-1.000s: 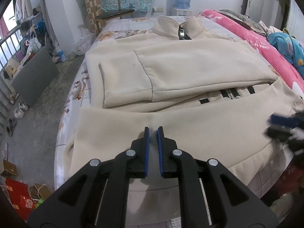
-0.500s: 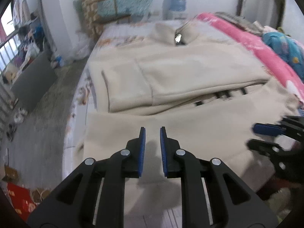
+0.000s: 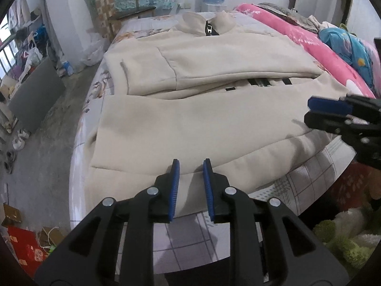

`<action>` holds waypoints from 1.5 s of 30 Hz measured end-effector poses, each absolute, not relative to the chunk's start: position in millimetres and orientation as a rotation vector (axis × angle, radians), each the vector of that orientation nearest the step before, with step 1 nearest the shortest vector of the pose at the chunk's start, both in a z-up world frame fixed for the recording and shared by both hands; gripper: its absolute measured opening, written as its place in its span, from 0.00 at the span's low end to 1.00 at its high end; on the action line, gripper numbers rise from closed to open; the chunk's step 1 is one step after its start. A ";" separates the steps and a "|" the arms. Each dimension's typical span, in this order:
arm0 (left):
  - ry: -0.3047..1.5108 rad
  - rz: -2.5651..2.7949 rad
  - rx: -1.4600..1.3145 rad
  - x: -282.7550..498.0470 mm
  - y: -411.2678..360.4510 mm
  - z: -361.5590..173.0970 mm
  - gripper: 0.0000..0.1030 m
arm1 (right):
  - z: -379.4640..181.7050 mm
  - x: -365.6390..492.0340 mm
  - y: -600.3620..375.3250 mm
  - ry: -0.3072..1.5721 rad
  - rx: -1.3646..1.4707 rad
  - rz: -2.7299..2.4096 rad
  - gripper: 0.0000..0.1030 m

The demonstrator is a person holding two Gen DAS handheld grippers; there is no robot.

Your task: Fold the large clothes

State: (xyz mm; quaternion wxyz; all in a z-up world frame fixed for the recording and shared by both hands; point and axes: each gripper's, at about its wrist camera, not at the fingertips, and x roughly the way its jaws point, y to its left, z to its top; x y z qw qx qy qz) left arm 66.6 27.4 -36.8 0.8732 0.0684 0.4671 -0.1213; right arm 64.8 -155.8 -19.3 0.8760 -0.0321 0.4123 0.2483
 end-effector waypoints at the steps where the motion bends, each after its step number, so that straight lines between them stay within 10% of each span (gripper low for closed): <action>1: 0.974 -0.255 0.146 65.8 27.2 -36.8 0.19 | -19.9 64.4 -153.9 0.863 -0.072 0.526 0.29; 21: 0.995 -0.115 -0.187 73.1 118.9 -32.0 0.21 | -44.3 70.8 -145.4 0.943 -0.102 0.503 0.30; 33: 1.048 -0.061 -0.193 90.1 128.2 -43.1 0.63 | -48.3 81.4 -169.1 0.980 -0.022 0.413 0.48; 45: 0.976 -0.032 -0.105 88.2 111.3 -4.4 0.70 | -24.4 86.6 -200.1 0.903 -0.050 0.252 0.67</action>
